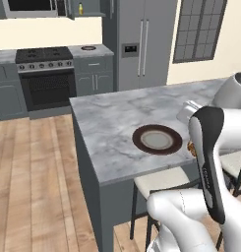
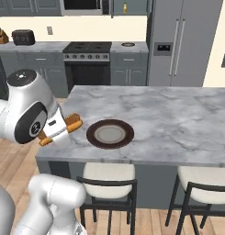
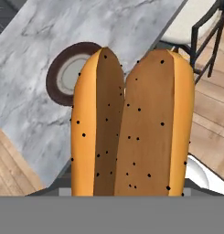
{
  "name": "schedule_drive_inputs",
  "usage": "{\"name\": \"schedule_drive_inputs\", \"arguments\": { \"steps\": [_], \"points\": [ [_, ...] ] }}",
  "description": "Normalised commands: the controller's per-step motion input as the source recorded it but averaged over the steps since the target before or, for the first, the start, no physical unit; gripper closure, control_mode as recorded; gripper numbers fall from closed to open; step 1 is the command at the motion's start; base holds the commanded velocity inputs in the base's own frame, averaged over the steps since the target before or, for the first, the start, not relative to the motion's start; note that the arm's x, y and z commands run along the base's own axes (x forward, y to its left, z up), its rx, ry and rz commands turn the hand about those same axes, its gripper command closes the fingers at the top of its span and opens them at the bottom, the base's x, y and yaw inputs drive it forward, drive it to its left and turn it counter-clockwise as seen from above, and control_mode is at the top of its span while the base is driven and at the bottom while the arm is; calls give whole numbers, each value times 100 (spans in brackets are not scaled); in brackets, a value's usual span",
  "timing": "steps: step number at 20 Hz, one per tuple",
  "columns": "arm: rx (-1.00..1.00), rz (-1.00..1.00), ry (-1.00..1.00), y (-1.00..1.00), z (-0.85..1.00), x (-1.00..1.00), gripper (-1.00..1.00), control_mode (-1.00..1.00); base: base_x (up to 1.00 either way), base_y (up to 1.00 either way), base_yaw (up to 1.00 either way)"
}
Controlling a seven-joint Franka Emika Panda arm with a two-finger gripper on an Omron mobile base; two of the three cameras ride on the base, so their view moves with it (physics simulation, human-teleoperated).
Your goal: Move the hot dog bun to the plate on the dining table and place the condiment next to that plate. Then navigate to the fridge and take the sausage and place it on the plate as well.
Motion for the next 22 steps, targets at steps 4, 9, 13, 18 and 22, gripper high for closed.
{"name": "schedule_drive_inputs", "arguments": {
  "steps": [4,9,13,18,22],
  "points": [
    [13,28,6,-72,-9,92,100,-100,0,0,0],
    [11,16,18,-47,-23,95,100,-100,0,0,0],
    [4,1,35,-8,-36,100,100,-100,0,0,0],
    [0,0,39,0,-50,97,100,-100,0,0,0],
    [0,0,27,6,-54,69,100,-100,0,0,0]
  ]
}}
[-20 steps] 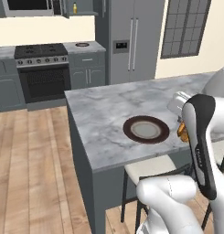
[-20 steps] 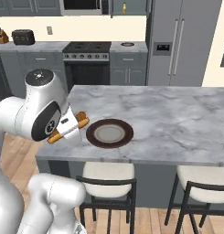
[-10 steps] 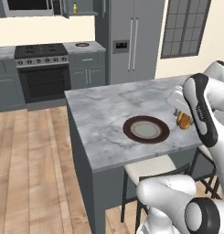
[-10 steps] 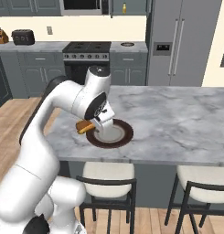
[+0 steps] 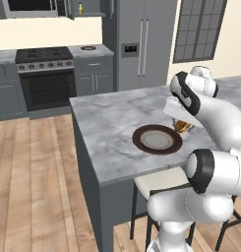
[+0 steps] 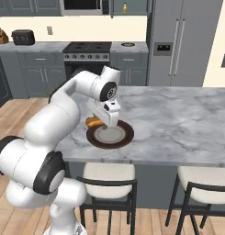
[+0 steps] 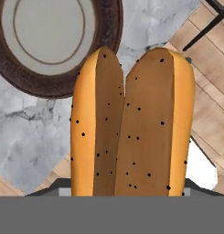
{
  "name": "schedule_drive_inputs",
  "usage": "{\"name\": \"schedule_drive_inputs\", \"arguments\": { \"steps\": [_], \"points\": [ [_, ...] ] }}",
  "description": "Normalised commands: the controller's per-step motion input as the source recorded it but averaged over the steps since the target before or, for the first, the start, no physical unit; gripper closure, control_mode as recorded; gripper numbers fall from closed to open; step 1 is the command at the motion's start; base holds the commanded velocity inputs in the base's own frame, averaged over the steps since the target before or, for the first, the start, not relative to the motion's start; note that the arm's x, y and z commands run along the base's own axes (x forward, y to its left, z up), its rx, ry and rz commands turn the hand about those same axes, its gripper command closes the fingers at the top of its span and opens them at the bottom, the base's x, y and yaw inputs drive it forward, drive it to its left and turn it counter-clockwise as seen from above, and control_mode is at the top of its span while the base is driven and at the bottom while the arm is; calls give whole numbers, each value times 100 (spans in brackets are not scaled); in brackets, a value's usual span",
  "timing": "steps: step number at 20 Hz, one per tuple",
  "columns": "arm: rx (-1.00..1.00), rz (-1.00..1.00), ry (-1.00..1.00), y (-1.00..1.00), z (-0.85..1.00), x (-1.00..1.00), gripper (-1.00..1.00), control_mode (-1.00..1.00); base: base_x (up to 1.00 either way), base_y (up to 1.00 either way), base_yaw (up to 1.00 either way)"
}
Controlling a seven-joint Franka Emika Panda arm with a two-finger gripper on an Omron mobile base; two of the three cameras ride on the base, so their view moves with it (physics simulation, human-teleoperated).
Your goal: Move the hot dog bun to the plate on the dining table and place the condiment next to that plate. Then navigate to the fridge and take the sausage and place it on the plate as well.
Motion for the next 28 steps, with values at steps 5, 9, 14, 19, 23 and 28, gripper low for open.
{"name": "schedule_drive_inputs", "arguments": {
  "steps": [5,9,14,19,23,28],
  "points": [
    [-5,0,12,15,-50,48,100,-100,0,0,0],
    [-15,-5,0,12,-43,26,100,-100,0,0,0],
    [-14,-6,0,1,-39,32,100,-100,0,0,0],
    [-10,-5,-4,0,-38,34,100,-100,0,0,0],
    [-11,-5,-8,0,-41,41,100,-100,0,0,0],
    [-7,-4,-9,0,-41,27,100,-100,0,0,0]
  ]
}}
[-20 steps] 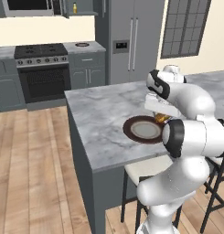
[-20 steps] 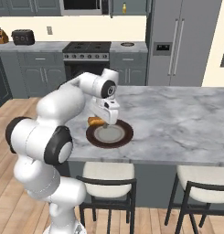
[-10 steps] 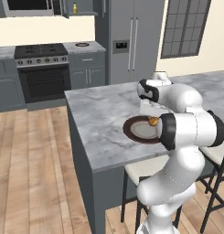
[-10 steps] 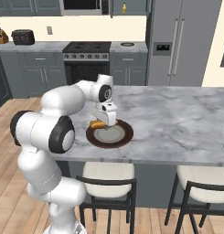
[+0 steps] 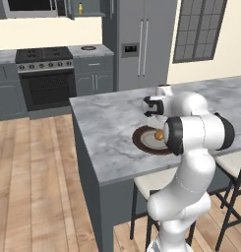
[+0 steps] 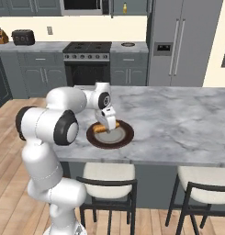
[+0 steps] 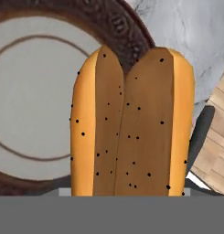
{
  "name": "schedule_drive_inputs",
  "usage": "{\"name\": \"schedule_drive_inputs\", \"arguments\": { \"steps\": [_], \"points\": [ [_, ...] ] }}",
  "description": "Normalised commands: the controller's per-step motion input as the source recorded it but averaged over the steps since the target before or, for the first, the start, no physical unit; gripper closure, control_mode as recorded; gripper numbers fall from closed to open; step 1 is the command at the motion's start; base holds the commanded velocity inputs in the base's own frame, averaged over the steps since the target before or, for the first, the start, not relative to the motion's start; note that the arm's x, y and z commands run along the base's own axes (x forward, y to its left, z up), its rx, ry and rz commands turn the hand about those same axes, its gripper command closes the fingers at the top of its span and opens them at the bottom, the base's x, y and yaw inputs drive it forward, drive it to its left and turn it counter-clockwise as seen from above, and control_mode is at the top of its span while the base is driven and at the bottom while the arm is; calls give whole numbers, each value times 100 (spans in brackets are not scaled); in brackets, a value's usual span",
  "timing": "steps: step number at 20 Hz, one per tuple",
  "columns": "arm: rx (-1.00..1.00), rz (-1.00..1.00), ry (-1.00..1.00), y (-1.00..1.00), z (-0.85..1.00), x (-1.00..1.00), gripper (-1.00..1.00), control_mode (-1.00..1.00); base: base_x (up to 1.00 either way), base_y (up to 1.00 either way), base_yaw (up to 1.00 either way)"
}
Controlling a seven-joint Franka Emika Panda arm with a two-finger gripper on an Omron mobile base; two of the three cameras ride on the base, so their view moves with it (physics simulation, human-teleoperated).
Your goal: Move the hot dog bun to the plate on the dining table and place the condiment next to that plate. Then navigate to the fridge and take the sausage and place it on the plate as well.
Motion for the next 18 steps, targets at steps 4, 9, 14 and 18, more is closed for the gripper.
{"name": "schedule_drive_inputs", "arguments": {
  "steps": [4,9,14,18],
  "points": [
    [-7,-2,-13,0,-41,10,100,-100,0,0,0],
    [-3,-1,-12,0,-29,4,100,-100,0,0,0],
    [0,-1,-9,0,-16,5,100,-100,0,0,0],
    [0,0,-3,-2,-8,15,100,-100,0,0,0]
  ]
}}
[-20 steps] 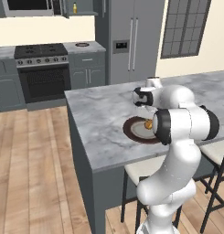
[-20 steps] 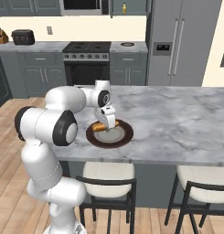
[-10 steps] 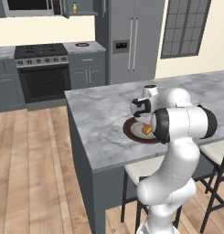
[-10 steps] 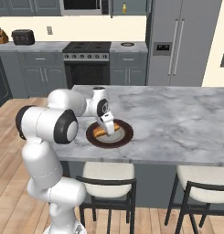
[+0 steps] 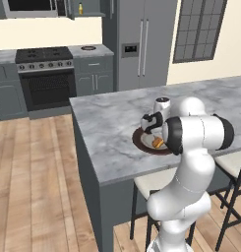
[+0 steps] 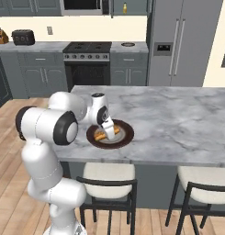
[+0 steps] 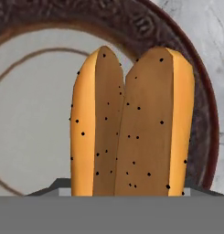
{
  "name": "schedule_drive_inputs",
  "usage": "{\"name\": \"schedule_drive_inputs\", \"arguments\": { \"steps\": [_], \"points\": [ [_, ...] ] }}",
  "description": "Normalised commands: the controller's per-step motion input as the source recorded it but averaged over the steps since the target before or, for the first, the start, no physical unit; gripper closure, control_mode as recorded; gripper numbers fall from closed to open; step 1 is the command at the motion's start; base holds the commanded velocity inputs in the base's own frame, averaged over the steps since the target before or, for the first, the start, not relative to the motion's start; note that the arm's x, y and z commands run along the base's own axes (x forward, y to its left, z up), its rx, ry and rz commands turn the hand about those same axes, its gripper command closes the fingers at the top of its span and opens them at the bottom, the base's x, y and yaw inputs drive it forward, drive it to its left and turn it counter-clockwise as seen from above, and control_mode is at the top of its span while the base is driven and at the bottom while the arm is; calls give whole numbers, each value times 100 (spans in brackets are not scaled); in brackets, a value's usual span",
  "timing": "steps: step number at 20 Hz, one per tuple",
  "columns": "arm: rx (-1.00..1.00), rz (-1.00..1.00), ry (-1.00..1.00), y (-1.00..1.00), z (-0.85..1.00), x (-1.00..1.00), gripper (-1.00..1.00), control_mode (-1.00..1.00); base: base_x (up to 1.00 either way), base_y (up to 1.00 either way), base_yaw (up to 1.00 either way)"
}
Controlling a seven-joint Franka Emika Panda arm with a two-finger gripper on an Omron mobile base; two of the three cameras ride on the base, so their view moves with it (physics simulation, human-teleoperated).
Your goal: Move the hot dog bun to the plate on the dining table and place the condiment next to that plate. Then navigate to the fridge and take the sausage and place it on the plate as well.
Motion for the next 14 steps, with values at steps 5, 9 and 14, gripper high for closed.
{"name": "schedule_drive_inputs", "arguments": {
  "steps": [5,9,14],
  "points": [
    [0,0,-3,-16,-3,15,100,-100,0,0,0],
    [0,0,-2,-18,-1,11,100,-100,0,0,0],
    [0,0,-9,-1,-7,2,-100,-100,0,0,0]
  ]
}}
